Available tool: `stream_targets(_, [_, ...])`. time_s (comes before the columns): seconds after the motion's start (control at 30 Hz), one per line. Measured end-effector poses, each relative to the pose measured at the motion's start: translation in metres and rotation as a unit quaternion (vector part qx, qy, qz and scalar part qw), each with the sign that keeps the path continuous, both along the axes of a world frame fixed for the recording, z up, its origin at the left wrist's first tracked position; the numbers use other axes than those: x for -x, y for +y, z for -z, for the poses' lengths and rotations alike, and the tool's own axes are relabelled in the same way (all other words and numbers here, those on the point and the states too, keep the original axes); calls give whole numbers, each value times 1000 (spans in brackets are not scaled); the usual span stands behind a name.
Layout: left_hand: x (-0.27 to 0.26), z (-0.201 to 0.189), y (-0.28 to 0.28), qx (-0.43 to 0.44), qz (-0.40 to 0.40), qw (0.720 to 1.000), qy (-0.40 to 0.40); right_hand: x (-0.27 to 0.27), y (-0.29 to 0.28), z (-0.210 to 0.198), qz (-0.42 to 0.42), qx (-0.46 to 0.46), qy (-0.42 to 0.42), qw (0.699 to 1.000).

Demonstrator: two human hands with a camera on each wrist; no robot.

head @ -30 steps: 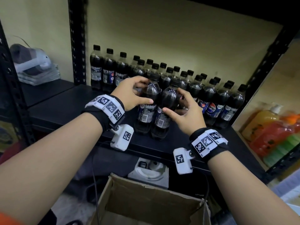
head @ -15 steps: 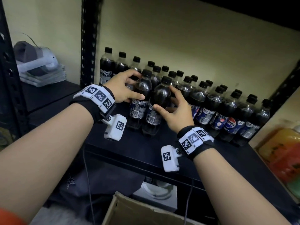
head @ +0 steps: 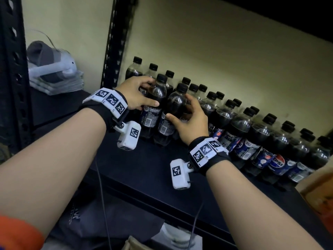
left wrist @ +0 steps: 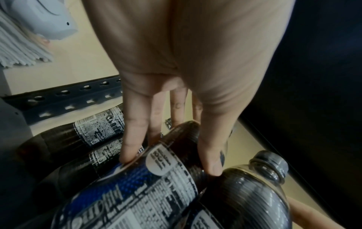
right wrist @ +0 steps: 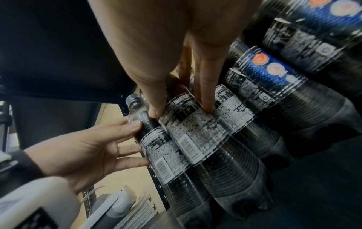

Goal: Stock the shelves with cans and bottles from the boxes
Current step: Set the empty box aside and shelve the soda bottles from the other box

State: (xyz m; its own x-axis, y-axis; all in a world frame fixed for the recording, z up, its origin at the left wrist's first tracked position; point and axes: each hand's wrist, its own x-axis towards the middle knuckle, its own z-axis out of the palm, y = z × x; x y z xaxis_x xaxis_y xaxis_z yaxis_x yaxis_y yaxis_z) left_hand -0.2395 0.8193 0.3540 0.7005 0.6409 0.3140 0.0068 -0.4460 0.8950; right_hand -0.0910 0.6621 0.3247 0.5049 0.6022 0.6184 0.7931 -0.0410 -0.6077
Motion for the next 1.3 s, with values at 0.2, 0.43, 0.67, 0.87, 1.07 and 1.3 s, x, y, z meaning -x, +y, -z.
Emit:
stream_targets(0.2, [-8, 3, 21, -5, -11, 1000, -17, 1, 22, -3, 22, 12, -55, 998])
stream_targets(0.43, [-21, 14, 47, 3, -36, 998, -43, 1, 42, -9, 43, 49, -115, 991])
stream_targets(0.67, [-33, 16, 60, -24, -37, 998, -43, 3, 55, -24, 117, 154, -214, 958])
stream_targets(0.87, [-41, 15, 61, -54, -47, 997, -22, -1, 62, -42, 188, 186, -298, 917])
stream_targets(1.07, [-49, 18, 63, -86, -94, 992, -16, -7, 69, -51, 227, 217, -351, 882])
stream_targets(1.3, [-50, 21, 59, -80, -124, 989, -22, -7, 69, -50, 246, 231, -374, 864])
